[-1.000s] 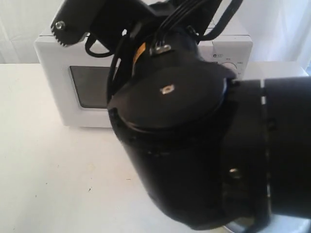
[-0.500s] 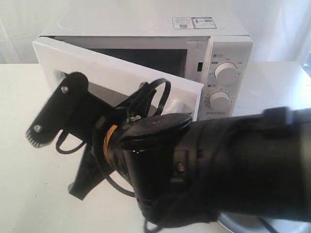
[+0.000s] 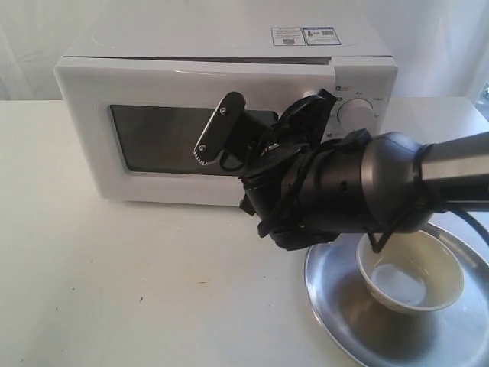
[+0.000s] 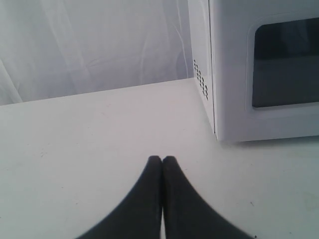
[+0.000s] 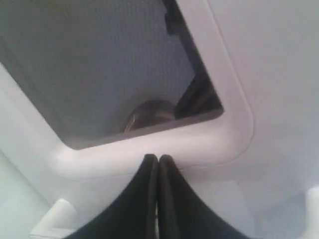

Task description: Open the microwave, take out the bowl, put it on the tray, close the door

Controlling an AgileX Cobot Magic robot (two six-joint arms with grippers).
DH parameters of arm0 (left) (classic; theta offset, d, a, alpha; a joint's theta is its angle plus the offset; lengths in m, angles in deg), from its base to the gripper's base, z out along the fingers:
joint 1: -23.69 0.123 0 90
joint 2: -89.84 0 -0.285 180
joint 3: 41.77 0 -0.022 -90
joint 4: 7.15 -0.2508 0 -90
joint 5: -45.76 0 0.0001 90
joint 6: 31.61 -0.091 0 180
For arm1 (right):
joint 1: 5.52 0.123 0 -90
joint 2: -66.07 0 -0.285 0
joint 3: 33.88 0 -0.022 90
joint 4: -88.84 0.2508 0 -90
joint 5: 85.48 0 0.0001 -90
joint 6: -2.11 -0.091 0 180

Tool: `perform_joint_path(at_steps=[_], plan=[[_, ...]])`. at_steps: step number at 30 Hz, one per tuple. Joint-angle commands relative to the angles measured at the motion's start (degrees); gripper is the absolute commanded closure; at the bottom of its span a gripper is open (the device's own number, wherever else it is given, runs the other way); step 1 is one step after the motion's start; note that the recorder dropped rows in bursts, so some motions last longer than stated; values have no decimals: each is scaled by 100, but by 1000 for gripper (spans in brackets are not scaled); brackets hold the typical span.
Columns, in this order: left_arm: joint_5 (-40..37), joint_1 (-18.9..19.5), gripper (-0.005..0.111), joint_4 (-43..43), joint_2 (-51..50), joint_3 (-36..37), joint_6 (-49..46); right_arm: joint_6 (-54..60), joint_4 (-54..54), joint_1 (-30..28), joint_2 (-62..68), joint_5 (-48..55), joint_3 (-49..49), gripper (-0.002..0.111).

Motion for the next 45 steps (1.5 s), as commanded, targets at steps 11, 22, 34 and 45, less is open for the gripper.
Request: perform_joint_path(at_steps=[11,22,34,45], plan=[[21,-23,107,45,12,-16,0,-1428,-1138,-515,-34,-101,2,108],[21,-23,107,45,12,-16,0,-2014,-1138,-406,-1216,-4167,117,108],[21,-23,107,45,12,-16,0,-1844,-1138,677,-4097,-5092,588,108],[21,-23,107,45,12,-16,0,-3000,-1108,706,-6052,-5479,1717,108]])
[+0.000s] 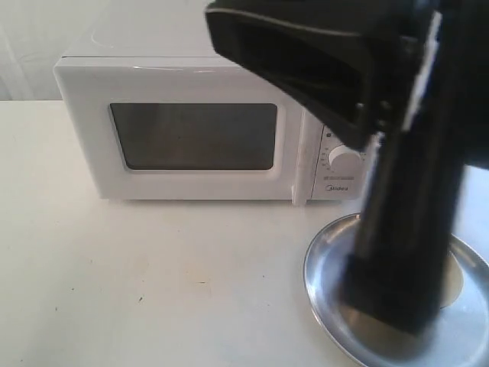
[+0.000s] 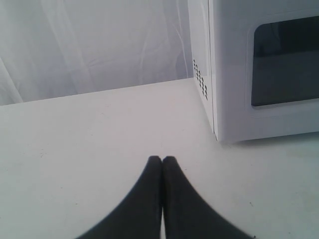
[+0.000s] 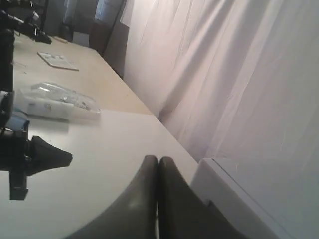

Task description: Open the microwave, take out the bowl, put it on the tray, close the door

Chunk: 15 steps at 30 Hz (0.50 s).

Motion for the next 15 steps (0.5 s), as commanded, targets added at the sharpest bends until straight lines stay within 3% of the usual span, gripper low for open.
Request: perform_joint_path(at_steps=[1,15], plan=[[21,-23,107,45,12,-16,0,-835,-30,10,-572,-36,328,108],[21,-23,107,45,12,-16,0,-930,118,10,-1504,17,354,108]])
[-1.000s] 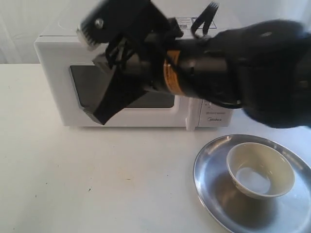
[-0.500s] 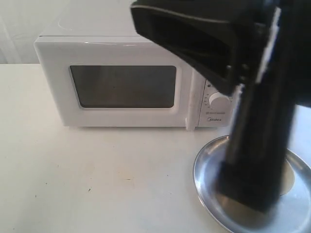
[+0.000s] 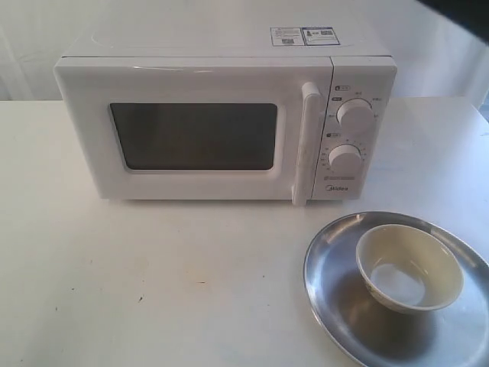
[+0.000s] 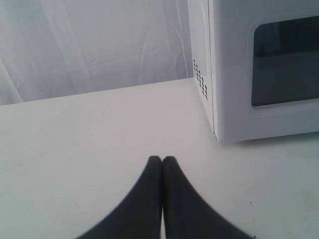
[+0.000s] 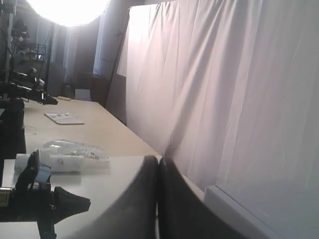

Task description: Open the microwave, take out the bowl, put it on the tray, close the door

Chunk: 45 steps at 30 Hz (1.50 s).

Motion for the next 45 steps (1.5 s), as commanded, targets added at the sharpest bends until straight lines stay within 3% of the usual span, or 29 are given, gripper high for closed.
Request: perform_joint_path(at_steps=[1,7,9,14,19,28,38,39,42,45], plan=[[21,-23,107,45,12,-16,0,-58,47,-1,-281,116,99,108],[21,-23,107,45,12,-16,0,-3,55,-250,-502,1072,806,108],[21,-23,107,45,12,-16,0,-3,43,-738,-741,1322,1335,108],[21,-23,107,45,12,-16,0,-770,191,-2892,-1824,1668,2803,108],[21,-23,107,45,12,-16,0,-770,147,-3964,-2703,1785,3645,108],[21,-23,107,45,12,-16,0,-772,133,-4154,-3110,2229,4158,108],[21,-23,107,45,12,-16,0,-589,158,-4154,-3123,1874,4350,108],[21,-23,107,45,12,-16,0,1,556,-4154,-3149,1655,4350,108],[21,-23,107,45,12,-16,0,2655,3418,-4154,-3362,2143,4350,108],[21,-23,107,45,12,-16,0,4333,4728,-4164,-3421,2080,4350,108]])
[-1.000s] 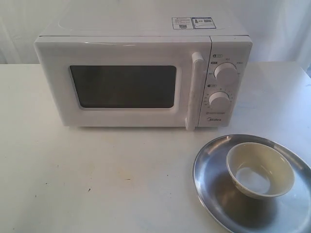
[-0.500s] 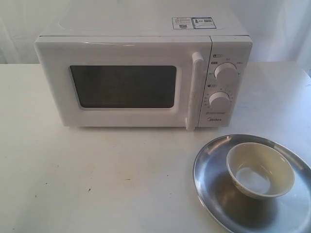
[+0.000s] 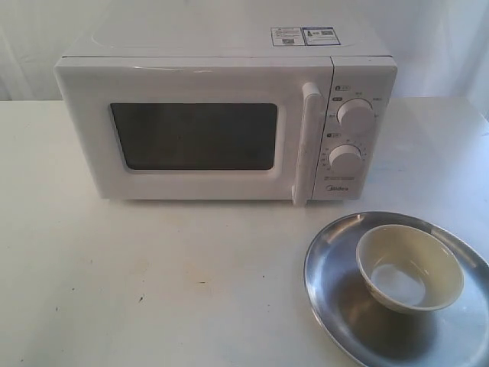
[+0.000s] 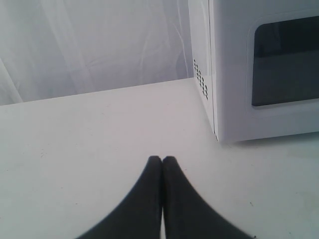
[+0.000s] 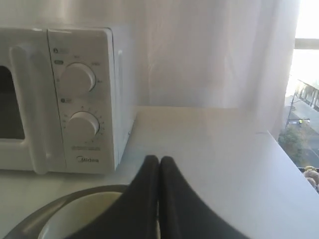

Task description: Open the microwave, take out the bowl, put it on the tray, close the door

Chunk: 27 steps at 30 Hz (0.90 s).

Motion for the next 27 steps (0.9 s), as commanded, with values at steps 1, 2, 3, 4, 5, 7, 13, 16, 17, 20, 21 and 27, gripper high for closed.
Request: perform_joint_path(at_steps=[1,2,3,4,5,7,13,16,17,20,21,27], plan=[[21,-23,107,45,12,-16,0,2269,1942,-49,-64,19,32,108],[21,-23,107,45,12,-16,0,2528,2184,-49,-64,19,32,108],[21,-23,107,45,12,-16,0,2939,2613,-49,-64,-78,32,108],[21,-23,107,45,12,-16,0,3141,2813,-49,-64,-174,32,108],[21,-23,107,45,12,-16,0,3491,3138,-49,-64,-353,32,108],[21,-23,107,45,12,-16,0,4395,4065,-49,-64,-803,32,108],[21,-23,107,45,12,-16,0,6213,5792,-49,-64,-1408,32,108],[21,-23,107,45,12,-16,0,6396,6038,-237,-64,-1449,32,108],[21,-23,107,45,12,-16,0,6396,6052,-328,-64,-1449,32,108],[21,-23,107,45,12,-16,0,6396,6094,-703,-64,-1416,32,108],[21,-23,107,45,12,-16,0,6358,6094,-795,-64,-1385,32,108],[21,-23,107,45,12,-16,0,6355,6121,-1035,-64,-1294,32,108]])
